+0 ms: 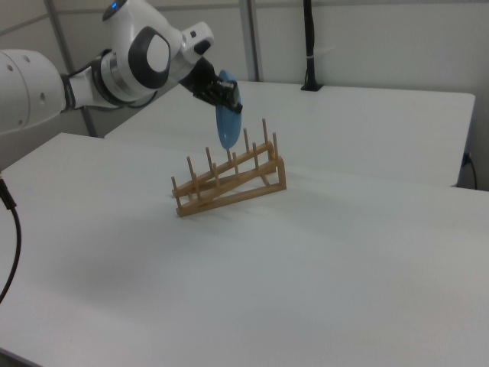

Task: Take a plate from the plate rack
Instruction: 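Close the gripper on the blue plate's rim, then lift the blue plate up and out of the rack slots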

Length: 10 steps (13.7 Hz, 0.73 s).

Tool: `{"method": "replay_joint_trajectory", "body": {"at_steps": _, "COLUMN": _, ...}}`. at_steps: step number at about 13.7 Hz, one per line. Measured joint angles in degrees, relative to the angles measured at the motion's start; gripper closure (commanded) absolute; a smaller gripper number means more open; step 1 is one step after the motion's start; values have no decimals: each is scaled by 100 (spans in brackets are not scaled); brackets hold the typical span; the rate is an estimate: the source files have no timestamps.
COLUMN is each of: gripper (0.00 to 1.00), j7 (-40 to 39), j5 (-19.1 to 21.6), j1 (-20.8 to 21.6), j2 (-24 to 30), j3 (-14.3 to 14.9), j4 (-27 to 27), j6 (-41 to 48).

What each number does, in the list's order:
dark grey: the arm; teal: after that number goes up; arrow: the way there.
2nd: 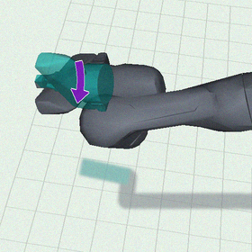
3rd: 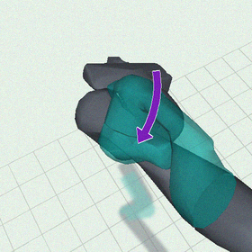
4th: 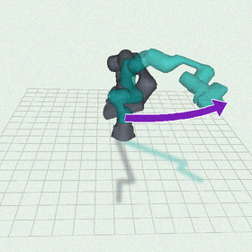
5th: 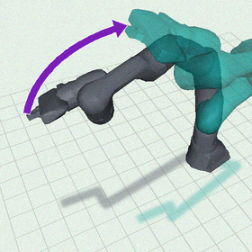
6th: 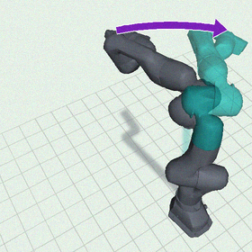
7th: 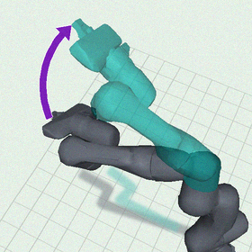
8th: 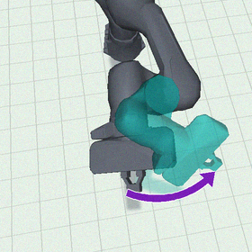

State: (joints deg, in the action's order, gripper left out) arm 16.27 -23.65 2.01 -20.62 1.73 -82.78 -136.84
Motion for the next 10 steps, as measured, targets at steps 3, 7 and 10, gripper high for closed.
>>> {"method": "replay_joint_trajectory", "body": {"at_steps": 3, "gripper": 100, "j7": -1, "j5": 653, "j1": -78, "j2": 194, "j3": 0, "j4": -29, "j6": 460}}
{"method": "replay_joint_trajectory", "body": {"at_steps": 7, "gripper": 100, "j7": -917, "j5": 1833, "j1": -195, "j2": 239, "j3": -1, "j4": -34, "j6": 1533}}
{"method": "replay_joint_trajectory", "body": {"at_steps": 10, "gripper": 100, "j7": -2441, "j5": 2467, "j1": -454, "j2": 291, "j3": 1, "j4": -40, "j6": 2691}}
